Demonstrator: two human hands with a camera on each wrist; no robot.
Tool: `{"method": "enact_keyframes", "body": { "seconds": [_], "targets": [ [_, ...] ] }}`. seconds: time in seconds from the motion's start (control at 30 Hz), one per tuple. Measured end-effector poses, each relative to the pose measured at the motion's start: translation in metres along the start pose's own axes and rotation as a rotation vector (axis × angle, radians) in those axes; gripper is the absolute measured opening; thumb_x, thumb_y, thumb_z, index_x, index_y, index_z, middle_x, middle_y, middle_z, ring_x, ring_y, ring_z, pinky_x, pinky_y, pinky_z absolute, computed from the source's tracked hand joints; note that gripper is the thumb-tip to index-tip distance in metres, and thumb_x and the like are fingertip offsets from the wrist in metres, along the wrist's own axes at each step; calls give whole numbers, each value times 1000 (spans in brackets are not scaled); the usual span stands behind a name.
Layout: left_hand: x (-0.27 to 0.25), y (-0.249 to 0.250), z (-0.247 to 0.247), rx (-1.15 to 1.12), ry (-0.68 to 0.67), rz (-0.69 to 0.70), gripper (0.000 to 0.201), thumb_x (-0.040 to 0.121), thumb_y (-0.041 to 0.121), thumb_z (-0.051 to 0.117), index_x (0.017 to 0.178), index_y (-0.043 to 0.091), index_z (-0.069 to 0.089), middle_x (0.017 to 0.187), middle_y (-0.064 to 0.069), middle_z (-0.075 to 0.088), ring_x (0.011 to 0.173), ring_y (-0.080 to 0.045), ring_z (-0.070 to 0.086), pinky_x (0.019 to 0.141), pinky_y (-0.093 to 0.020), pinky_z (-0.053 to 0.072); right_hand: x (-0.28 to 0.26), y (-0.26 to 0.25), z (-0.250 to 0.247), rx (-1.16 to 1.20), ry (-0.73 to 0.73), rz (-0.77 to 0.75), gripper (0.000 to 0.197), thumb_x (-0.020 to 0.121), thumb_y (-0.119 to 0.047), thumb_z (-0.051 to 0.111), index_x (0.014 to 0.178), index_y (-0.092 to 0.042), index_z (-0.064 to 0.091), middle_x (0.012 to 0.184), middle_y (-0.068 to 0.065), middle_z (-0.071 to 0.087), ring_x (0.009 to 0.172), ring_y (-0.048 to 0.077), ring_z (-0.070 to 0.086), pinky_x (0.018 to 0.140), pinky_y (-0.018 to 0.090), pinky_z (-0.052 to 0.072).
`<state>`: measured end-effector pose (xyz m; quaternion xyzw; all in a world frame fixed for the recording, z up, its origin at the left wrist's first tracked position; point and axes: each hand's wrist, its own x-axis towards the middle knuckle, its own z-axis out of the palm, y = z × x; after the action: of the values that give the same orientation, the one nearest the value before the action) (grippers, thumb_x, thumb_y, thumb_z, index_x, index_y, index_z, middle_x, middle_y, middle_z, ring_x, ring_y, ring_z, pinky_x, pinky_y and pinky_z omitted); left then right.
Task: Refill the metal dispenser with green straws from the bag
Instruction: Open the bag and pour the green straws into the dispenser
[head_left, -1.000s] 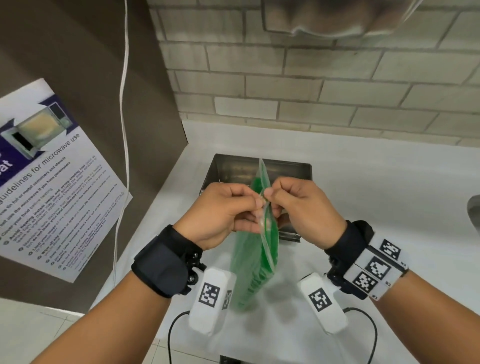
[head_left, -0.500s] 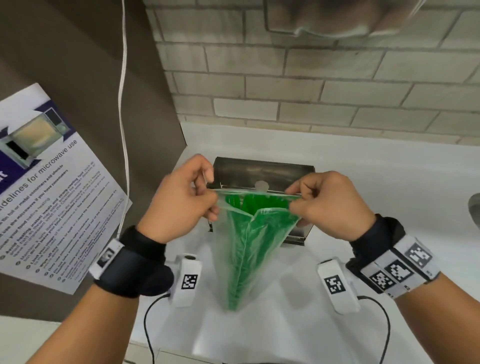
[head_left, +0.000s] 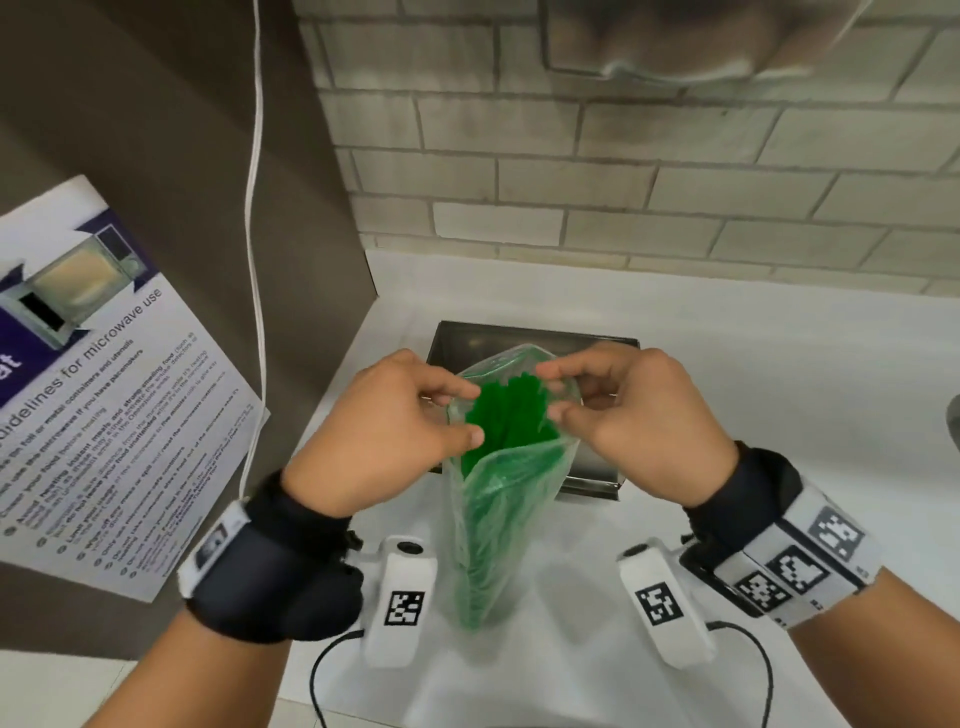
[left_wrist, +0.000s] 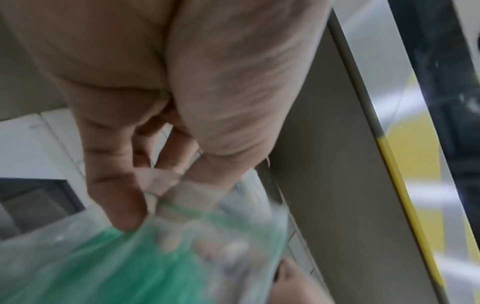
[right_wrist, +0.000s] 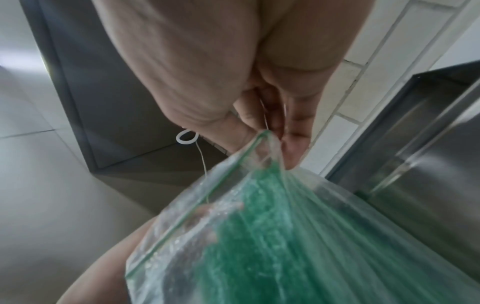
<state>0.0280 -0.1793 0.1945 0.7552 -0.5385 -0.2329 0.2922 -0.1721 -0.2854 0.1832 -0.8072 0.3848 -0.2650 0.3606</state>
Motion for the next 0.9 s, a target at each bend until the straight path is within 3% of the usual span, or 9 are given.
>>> {"method": "enact_keyframes", "body": {
  "seconds": [0.1, 0.17, 0.3, 0.37, 0.43, 0.47, 0.63, 0.77, 0.9],
  "targets": [
    [-5, -4, -19, -93, -139, 18, 44, 83, 19, 82, 117, 43, 72, 108, 9, 57, 95, -12, 66, 101, -37, 52, 2, -1, -16, -83, -51, -67, 39, 82, -3, 68, 110, -29, 77, 89, -13, 65, 70, 4, 57, 69, 7, 43],
    [-6, -7, -23, -42, -127, 52, 47, 88, 7, 74, 116, 44, 72, 109, 10, 52, 90, -13, 62, 100, -35, 52, 2, -2, -23, -171, -75, -104, 45, 78, 3, 65, 110, -26, 77, 99, -11, 66, 73, 3, 55, 70, 4, 40],
    [-1, 0, -12, 242, 36, 67, 60, 93, -3, 48, 130, 41, 65, 106, 5, 39, 86, -6, 52, 86, -21, 48, -3, -8, -16, -277, -167, -89, 52, 82, 0, 57, 123, -29, 70, 131, -15, 57, 106, -2, 54, 95, 5, 35],
    [-1, -4, -2, 183, 21, 32, 48, 102, 26, 49, 148, 41, 48, 123, 3, 43, 99, -9, 58, 97, -27, 48, -3, -7, -10, -188, -190, 3, 50, 86, -4, 56, 128, -31, 66, 125, -8, 64, 97, 14, 63, 89, 10, 46],
    [-5, -14, 12, -115, -135, -25, 78, 88, 72, 53, 156, 48, 22, 153, 7, 39, 132, -7, 51, 113, -36, 41, -1, -2, -4, -33, -155, 92, 46, 89, -8, 58, 128, -30, 64, 110, 3, 75, 88, 40, 68, 81, 35, 58],
    [-9, -19, 21, -304, -194, -32, 98, 76, 81, 60, 157, 51, 14, 160, 14, 35, 141, -5, 43, 118, -41, 37, -1, 0, -1, 20, -131, 122, 45, 89, -8, 59, 129, -28, 64, 106, 1, 76, 89, 45, 68, 80, 44, 58],
    [-22, -29, 65, -400, -55, 39, 148, 48, 52, 98, 157, 49, -2, 153, 25, 41, 140, 4, 42, 120, -34, 36, -6, 8, 9, 315, -115, 244, 51, 83, -6, 74, 130, -22, 64, 116, -7, 73, 96, 12, 74, 94, 38, 58],
    [-23, -19, 72, -473, 124, 85, 130, 58, 27, 99, 158, 38, 16, 145, 25, 49, 132, 8, 49, 109, -12, 39, -10, 0, 7, 446, -163, 198, 66, 78, 9, 70, 136, -20, 59, 110, -4, 75, 94, 7, 73, 85, 24, 57],
    [-20, -15, 66, -553, 272, 142, 100, 67, 3, 90, 149, 28, 38, 131, 22, 61, 125, 0, 59, 103, -16, 47, -9, -11, -13, 525, -152, 102, 67, 78, 18, 68, 135, -16, 60, 111, -5, 73, 93, 4, 71, 82, 18, 55]
  ]
}}
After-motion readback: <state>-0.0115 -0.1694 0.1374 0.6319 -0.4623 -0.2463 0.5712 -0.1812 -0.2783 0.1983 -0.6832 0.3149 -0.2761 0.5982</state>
